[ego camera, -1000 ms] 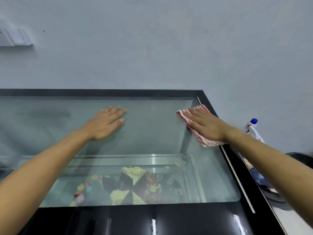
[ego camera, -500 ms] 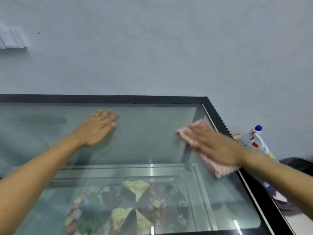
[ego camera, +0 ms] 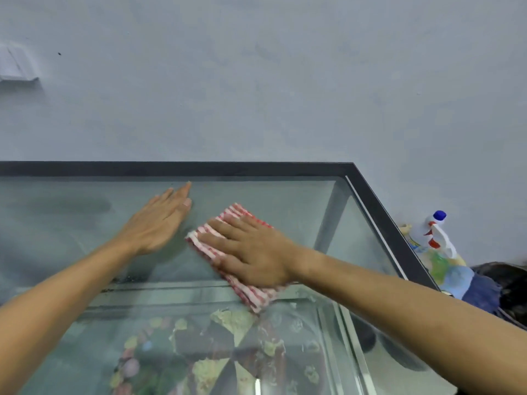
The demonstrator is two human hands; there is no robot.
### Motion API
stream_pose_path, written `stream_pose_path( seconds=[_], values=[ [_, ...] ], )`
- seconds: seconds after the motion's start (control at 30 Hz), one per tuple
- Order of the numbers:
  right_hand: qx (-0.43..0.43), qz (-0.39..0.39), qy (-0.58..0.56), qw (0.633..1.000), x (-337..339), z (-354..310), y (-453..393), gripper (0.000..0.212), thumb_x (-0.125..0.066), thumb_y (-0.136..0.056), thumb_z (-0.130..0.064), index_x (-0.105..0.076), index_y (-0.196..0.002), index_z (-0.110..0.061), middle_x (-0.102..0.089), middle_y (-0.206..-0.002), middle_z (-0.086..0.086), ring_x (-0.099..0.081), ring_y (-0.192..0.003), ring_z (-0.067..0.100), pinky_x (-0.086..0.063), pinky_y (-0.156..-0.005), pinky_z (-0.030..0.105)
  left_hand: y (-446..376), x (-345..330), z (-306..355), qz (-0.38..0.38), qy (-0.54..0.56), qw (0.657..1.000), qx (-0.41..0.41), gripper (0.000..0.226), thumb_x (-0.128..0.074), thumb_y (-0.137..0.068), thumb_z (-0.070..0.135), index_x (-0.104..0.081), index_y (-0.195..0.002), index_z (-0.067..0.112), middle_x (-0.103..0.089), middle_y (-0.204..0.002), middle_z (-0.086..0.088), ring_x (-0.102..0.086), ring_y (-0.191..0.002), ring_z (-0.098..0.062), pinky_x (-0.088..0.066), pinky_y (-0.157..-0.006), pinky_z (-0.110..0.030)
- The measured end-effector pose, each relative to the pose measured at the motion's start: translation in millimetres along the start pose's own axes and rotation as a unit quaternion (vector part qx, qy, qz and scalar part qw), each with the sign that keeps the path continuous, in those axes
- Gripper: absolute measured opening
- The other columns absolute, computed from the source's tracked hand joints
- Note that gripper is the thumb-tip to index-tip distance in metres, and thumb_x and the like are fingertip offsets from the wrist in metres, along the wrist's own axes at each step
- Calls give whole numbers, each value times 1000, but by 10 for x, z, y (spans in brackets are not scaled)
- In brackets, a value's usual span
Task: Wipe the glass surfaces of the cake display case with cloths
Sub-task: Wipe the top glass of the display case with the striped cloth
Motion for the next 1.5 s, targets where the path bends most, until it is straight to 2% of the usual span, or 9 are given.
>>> stream_pose_path(
  seconds=[0.13, 0.23, 0.37, 0.5, 0.67, 0.93, 1.13, 1.33, 1.5],
  values=[
    [-26, -3, -25, 999, 77, 781, 1012, 59, -1, -104, -65, 2, -159, -47, 3, -171, -13, 11, -157, 2, 9, -128, 32, -47, -41, 19, -18, -55, 998, -8, 98, 14, -79, 84, -5, -165, 40, 6, -169, 22, 8, -158, -6, 6, -130, -33],
    [-157, -7, -7, 988, 148, 1927, 897, 47, -3, -109, -50, 13, -153, -53, 1, -172, -12, 5, -159, 10, 5, -129, 41, -33, -30, 34, -19, -70, 997, 3, 84, 5, -92, 77, -3, -165, 38, 8, -171, 18, 10, -159, -7, 5, -130, -35],
    [-354, 44, -11, 934, 251, 2513, 152, 57, -11, -108, -53, -6, -163, -40, -10, -174, 0, -9, -159, 25, 3, -128, 50, -6, -26, 61, -24, -67, 997, -1, 86, 6, -88, 74, -3, -165, 38, 7, -171, 19, 9, -159, -8, 5, -130, -35],
    [-236, 19, -21, 971, 178, 1414, -689, 59, -11, -108, -54, -6, -165, -38, -4, -174, 1, -4, -160, 26, 6, -128, 48, -18, -27, 37, -26, -62, 998, -10, 85, 5, -88, 73, -5, -165, 39, 5, -171, 18, 8, -159, -8, 5, -130, -34],
    [-28, 5, -43, 999, 1, 550, 287, 67, -2, -101, -69, -7, -163, -43, -2, -172, -11, 6, -158, 8, 8, -129, 34, -13, 2, 35, -14, -33, 999, -12, 96, 15, -81, 79, -7, -165, 39, 2, -172, 18, 5, -159, -8, 3, -130, -34],
    [-379, 23, -14, 925, 249, 2606, 328, 63, -9, -107, -55, -7, -166, -33, -6, -174, 1, -7, -160, 25, 3, -127, 46, 2, -1, 90, -14, -50, 999, -1, 102, 15, -78, 81, -7, -166, 36, 3, -172, 15, 6, -160, -11, 2, -131, -38],
    [-180, 3, 19, 984, 145, 1049, -812, 83, 17, -88, -54, -4, -165, -32, -13, -173, 5, -13, -158, 30, -5, -126, 55, 5, 17, 68, -9, -17, 1000, -1, 93, 13, -90, 79, -11, -166, 33, -4, -173, 15, 1, -160, -8, 2, -130, -33],
    [15, 1, -30, 999, 57, 212, 701, 56, -10, -107, -59, -3, -161, -47, 1, -172, -14, 11, -158, 5, 12, -127, 30, 20, 2, 112, -27, -60, 998, -8, 81, 2, -94, 68, -6, -166, 31, 1, -174, 8, 2, -161, -16, 2, -131, -38],
    [-264, 8, -16, 964, 233, 1696, 621, 70, 5, -97, -70, 6, -162, -41, 0, -173, -4, 1, -160, 16, 5, -129, 38, 28, 5, 161, -24, -105, 994, -6, 66, -12, -107, 59, -3, -166, 31, 4, -174, 6, 3, -161, -20, 1, -131, -40]
  ],
)
Point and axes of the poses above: each hand's wrist, its own y-axis away from the middle knuckle, its own x-axis out of the back of the hand, z = x × y, the point moved 7 cm from there along -y, towards the middle knuckle
